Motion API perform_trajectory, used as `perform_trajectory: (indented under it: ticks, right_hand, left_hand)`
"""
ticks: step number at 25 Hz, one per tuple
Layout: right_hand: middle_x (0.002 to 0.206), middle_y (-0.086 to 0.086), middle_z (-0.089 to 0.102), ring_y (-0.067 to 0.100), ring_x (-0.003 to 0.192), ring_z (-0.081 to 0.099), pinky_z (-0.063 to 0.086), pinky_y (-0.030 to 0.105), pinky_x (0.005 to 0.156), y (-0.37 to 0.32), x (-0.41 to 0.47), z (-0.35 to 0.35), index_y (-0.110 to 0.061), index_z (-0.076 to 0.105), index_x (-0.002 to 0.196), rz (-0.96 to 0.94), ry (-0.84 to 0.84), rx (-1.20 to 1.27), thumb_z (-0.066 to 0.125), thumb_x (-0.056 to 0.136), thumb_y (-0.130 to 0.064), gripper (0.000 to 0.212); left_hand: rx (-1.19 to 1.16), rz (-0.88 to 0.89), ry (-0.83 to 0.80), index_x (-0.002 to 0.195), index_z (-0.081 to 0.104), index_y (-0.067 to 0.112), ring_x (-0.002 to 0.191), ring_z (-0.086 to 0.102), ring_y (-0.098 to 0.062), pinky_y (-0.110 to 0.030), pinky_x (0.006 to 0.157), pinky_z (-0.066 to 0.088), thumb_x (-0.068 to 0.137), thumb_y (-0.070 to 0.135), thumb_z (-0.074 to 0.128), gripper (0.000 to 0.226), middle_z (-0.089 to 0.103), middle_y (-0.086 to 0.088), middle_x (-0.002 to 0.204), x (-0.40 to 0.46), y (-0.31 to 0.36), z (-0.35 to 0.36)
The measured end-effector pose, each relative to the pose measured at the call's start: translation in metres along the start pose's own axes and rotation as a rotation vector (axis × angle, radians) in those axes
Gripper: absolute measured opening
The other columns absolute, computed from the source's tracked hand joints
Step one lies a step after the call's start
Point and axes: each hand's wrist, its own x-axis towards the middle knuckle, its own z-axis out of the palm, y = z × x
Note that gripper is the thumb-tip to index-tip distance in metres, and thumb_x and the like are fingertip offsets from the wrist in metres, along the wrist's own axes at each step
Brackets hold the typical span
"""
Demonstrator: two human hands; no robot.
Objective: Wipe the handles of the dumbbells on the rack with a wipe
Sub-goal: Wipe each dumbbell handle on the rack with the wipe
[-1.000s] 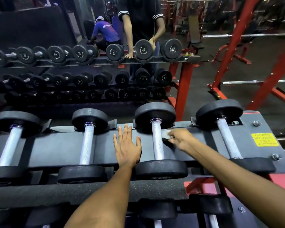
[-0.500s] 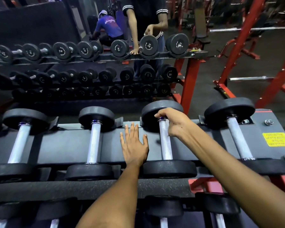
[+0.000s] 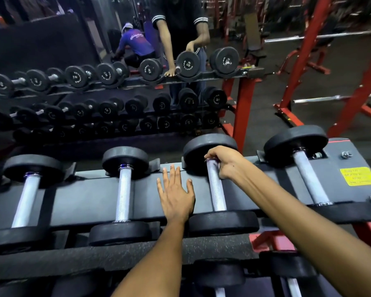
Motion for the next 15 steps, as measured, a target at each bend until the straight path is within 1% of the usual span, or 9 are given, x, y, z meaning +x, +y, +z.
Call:
perform_trajectory:
  ticks: [2,4,6,7,9,10,12,14,15]
  right_hand:
    - [0.069,0.004,0.048,0.015,0.07,0.043,0.037,0.023,0.065,0.0,-0.004,0.004,-0.006,0.054,0.065,-0.081,-0.009,-0.02,0.056,0.077,0.003,0.015]
    - [0.068,0.004,0.047,0.015,0.068,0.044,0.036,0.023,0.061,-0.001,-0.01,0.005,-0.005,0.054,0.066,-0.1,0.006,-0.044,0.057,0.078,0.001,0.014]
    - [0.064,0.005,0.052,0.017,0.062,0.049,0.044,0.026,0.059,0.006,-0.005,-0.005,-0.007,0.054,0.065,-0.004,-0.038,0.025,0.053,0.086,-0.001,0.022]
    - [0.063,0.006,0.058,0.018,0.062,0.055,0.049,0.027,0.057,0.014,-0.003,-0.011,-0.006,0.057,0.07,0.018,-0.048,0.073,0.055,0.088,-0.003,0.018]
    - [0.07,0.011,0.069,0.017,0.061,0.062,0.052,0.022,0.048,0.032,0.003,-0.017,-0.003,0.064,0.084,-0.053,0.039,0.103,0.067,0.082,-0.005,0.005]
    - [0.079,0.014,0.069,0.017,0.063,0.062,0.052,0.02,0.045,0.039,0.006,-0.022,-0.002,0.064,0.085,-0.126,0.138,0.105,0.07,0.08,-0.005,0.008]
    - [0.09,0.017,0.062,0.015,0.064,0.058,0.052,0.017,0.047,0.043,0.001,-0.033,-0.007,0.058,0.075,-0.286,0.287,0.146,0.065,0.084,0.0,0.013]
    - [0.097,0.02,0.058,0.019,0.073,0.06,0.056,0.02,0.051,0.04,-0.011,-0.043,-0.008,0.054,0.074,-0.347,0.295,0.208,0.056,0.088,0.005,0.02]
    - [0.103,0.023,0.057,0.026,0.083,0.063,0.057,0.024,0.055,0.039,-0.02,-0.048,-0.005,0.053,0.077,-0.323,0.284,0.248,0.052,0.089,0.007,0.018]
  left_hand:
    - [-0.005,0.001,0.002,0.154,0.02,0.019,0.149,-0.006,-0.014,-0.033,0.116,-0.019,0.091,0.049,0.018,0.07,0.012,0.004,0.162,0.001,0.002,0.0]
    - [0.001,0.005,-0.005,0.154,0.019,0.019,0.149,-0.006,-0.014,-0.034,0.116,-0.018,0.092,0.048,0.019,0.068,0.012,0.004,0.162,0.002,0.002,0.0]
    - [0.006,0.014,-0.019,0.154,0.018,0.018,0.149,-0.006,-0.015,-0.037,0.118,-0.015,0.097,0.046,0.024,0.063,0.011,0.003,0.162,0.003,0.001,0.002]
    - [0.002,0.015,-0.028,0.154,0.018,0.018,0.149,-0.006,-0.016,-0.037,0.119,-0.014,0.099,0.045,0.027,0.062,0.01,0.003,0.162,0.002,0.0,0.003]
    - [-0.011,0.012,-0.018,0.154,0.017,0.017,0.15,-0.006,-0.016,-0.039,0.119,-0.014,0.1,0.044,0.03,0.062,0.009,0.003,0.163,0.001,-0.001,0.005]
    - [-0.013,0.015,-0.011,0.154,0.017,0.017,0.15,-0.006,-0.016,-0.039,0.119,-0.014,0.1,0.044,0.03,0.062,0.009,0.003,0.163,0.001,-0.001,0.005]
    - [-0.015,0.026,-0.012,0.154,0.017,0.017,0.15,-0.005,-0.017,-0.04,0.119,-0.012,0.099,0.044,0.03,0.062,0.01,0.002,0.163,0.003,-0.002,0.007]
    - [-0.042,0.051,-0.028,0.154,0.02,0.017,0.15,-0.004,-0.018,-0.041,0.119,-0.012,0.099,0.043,0.033,0.062,0.013,0.002,0.162,0.001,-0.004,0.005]
    - [-0.063,0.067,-0.045,0.154,0.022,0.017,0.15,-0.003,-0.018,-0.042,0.119,-0.012,0.099,0.042,0.034,0.061,0.015,0.003,0.162,-0.001,-0.004,0.001]
